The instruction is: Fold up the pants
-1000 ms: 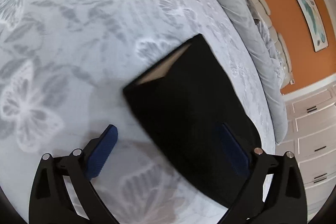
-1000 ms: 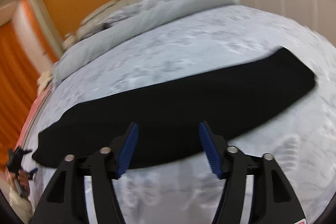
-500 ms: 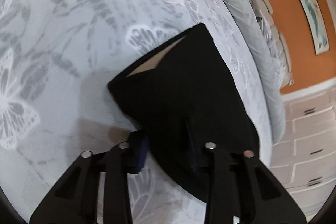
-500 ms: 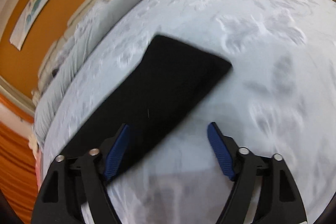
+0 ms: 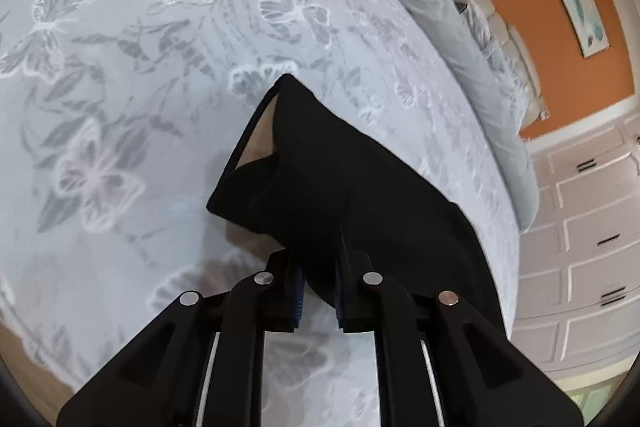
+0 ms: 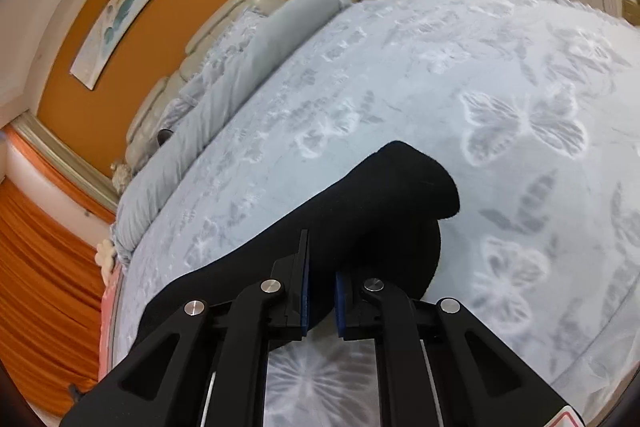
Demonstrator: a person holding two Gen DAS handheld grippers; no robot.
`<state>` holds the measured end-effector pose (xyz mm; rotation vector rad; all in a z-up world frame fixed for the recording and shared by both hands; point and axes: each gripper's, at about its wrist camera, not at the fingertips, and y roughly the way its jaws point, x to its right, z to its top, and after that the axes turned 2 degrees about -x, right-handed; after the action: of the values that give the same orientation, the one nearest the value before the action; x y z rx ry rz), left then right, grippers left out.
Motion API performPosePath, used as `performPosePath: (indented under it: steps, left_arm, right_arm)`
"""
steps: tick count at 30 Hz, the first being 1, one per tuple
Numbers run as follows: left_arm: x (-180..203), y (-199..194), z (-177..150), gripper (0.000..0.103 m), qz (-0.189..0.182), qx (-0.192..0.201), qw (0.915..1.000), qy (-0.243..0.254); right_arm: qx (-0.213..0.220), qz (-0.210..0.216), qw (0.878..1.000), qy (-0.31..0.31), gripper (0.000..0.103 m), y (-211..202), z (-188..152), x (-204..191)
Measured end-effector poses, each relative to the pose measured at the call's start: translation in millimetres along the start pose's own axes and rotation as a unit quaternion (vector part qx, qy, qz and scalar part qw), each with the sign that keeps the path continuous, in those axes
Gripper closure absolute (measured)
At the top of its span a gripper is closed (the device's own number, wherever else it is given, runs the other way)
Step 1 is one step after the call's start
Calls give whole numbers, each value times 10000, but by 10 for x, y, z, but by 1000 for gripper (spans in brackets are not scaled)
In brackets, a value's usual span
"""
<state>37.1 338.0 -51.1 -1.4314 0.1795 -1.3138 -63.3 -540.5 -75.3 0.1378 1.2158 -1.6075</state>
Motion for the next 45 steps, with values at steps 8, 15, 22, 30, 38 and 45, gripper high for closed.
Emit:
performPosePath:
  steps: [8, 15, 22, 30, 38, 45]
  left_arm:
    - [37, 33, 276, 92, -90, 15, 9998, -195]
    - [324, -291, 286, 92, 66, -68, 9992, 380]
    - [-522, 173, -266, 91, 357, -642, 9969, -296]
    - [-271, -539, -565, 58, 1889, 936, 9767, 399]
    - [906, -398, -866, 31, 1076, 1363, 9707, 1662]
    - [1685, 536, -1119, 31, 715, 906, 9648, 2364]
  right_arm:
    - [-43, 14, 10000, -74, 95, 169, 241, -58]
    - [203, 21, 9984, -527, 95, -280, 454, -426]
    - [-574, -820, 9948, -187, 93, 305, -146, 521]
    - [194, -1375, 9885, -599, 64, -289, -189, 565]
    - [67, -1769, 9708, -1616, 35, 161, 263, 239]
    - [108, -1487, 9579, -2454, 91, 204, 392, -113]
